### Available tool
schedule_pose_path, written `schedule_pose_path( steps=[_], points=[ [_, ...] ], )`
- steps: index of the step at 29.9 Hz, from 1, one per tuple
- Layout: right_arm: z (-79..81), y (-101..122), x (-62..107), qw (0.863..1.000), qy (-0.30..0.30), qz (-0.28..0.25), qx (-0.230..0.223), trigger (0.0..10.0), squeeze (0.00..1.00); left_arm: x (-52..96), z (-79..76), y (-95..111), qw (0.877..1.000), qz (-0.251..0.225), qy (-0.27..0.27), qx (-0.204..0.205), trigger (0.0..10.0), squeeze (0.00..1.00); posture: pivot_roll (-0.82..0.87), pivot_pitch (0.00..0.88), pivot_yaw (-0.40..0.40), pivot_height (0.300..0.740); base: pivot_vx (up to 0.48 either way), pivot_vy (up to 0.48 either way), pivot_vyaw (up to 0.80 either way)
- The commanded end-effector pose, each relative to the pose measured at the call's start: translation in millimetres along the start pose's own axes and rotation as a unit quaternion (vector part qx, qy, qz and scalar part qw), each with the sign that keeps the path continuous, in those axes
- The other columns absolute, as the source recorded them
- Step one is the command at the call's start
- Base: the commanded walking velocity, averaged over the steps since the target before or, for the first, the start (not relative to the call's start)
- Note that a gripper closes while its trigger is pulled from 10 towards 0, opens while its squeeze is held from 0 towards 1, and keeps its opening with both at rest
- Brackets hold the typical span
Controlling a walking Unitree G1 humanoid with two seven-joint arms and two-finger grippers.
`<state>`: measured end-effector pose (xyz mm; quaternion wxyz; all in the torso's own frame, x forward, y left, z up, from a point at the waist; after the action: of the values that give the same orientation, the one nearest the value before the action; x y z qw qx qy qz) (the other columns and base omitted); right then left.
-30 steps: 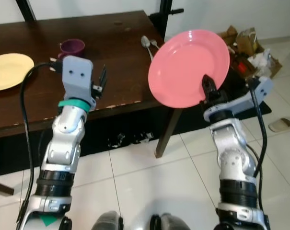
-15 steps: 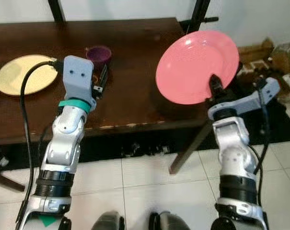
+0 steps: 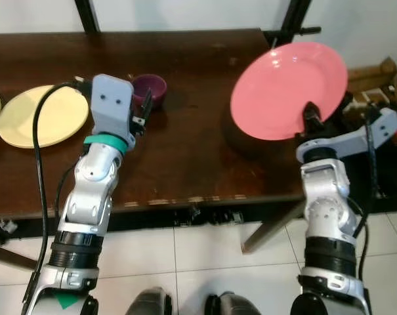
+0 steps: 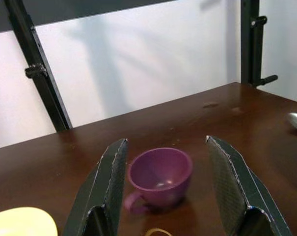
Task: Setting the table
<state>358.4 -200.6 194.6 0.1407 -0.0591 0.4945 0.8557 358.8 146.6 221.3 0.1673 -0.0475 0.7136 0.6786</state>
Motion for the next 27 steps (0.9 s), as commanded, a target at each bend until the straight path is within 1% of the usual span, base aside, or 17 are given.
schedule_pose_path(
  steps=[1,8,13,14,16,18,20,21,22,25,26,27],
  points=[
    [0.4,-1,0.1,1.000,-0.003,0.001,0.001,10.0,0.00,1.9,2.1,-6,1.000,0.012,0.002,-0.002,10.0,0.00,0.07,0.000,0.029,0.740,0.390,0.000,0.00],
    [4.2,-2,1.6,1.000,0.004,0.001,-0.004,10.0,0.00,-1.7,-2.2,-7,1.000,0.015,-0.013,-0.021,10.0,0.00,0.07,0.000,0.032,0.740,0.450,0.000,0.00],
    [4.3,-3,1.7,1.000,0.002,0.001,-0.005,10.0,0.00,-1.2,-6.7,-7,0.999,0.018,-0.023,-0.018,10.0,0.00,0.06,0.000,0.033,0.740,0.460,0.000,0.00],
    [4.0,-4,1.6,1.000,0.001,0.002,-0.006,10.0,0.00,-0.3,-9.1,-8,0.999,0.020,-0.030,-0.014,10.0,0.00,0.06,0.000,0.032,0.740,0.000,0.000,0.00],
    [4.0,-4,1.6,1.000,0.001,0.002,-0.006,10.0,0.00,-0.3,-9.1,-8,0.999,0.020,-0.030,-0.014,10.0,0.00,0.06,0.000,0.032,0.740,0.000,0.000,0.00],
    [3.5,-8,1.6,1.000,0.004,0.015,-0.020,10.0,0.00,1.9,-13.1,-9,0.999,0.023,-0.045,-0.016,10.0,0.00,0.06,0.000,0.028,0.740,0.000,0.000,0.00],
    [2.1,-12,2.0,0.999,0.003,0.023,-0.022,10.0,0.00,2.6,-14.7,-9,0.998,0.023,-0.053,-0.020,10.0,0.00,0.06,0.000,0.025,0.740,0.000,0.000,0.00],
    [0.4,-16,2.7,0.999,0.001,0.034,-0.019,10.0,0.00,3.3,-16.5,-8,0.997,0.023,-0.064,-0.026,10.0,0.00,0.06,0.000,0.025,0.740,0.000,0.000,0.00],
    [-2.4,-22,3.7,0.999,-0.005,0.044,-0.011,10.0,0.00,4.6,-20.3,-8,0.995,0.027,-0.087,-0.029,10.0,0.00,0.07,0.006,0.022,0.740,0.000,0.000,0.00],
    [-4.2,-25,4.4,0.999,-0.009,0.050,-0.005,10.0,0.00,5.7,-23.0,-7,0.994,0.029,-0.103,-0.030,10.0,0.00,0.07,0.006,0.022,0.740,0.000,0.000,0.00],
    [-7.0,-28,4.8,0.998,-0.016,0.057,0.000,10.0,0.00,8.4,-27.9,-6,0.990,0.037,-0.134,-0.025,10.0,0.00,0.07,0.014,0.019,0.740,0.000,0.000,0.00],
    [-7.0,-28,4.8,0.998,-0.016,0.057,0.000,10.0,0.00,8.4,-27.9,-6,0.990,0.037,-0.134,-0.025,10.0,0.00,0.07,0.014,0.019,0.740,0.000,0.000,0.00]
  ],
)
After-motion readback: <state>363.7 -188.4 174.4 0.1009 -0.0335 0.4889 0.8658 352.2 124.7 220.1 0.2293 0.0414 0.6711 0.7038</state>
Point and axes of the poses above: a point about 5 cm out from each wrist's last joint towards the gripper, its own x axis pointing back from the gripper into the wrist, its own y axis along the axis of the wrist's last joint, z = x × y, the point moved 3 cm from there along -x, pointing out of the wrist towards the gripper, and after that the axes turned 14 degrees about x, right-handed, at the moved point
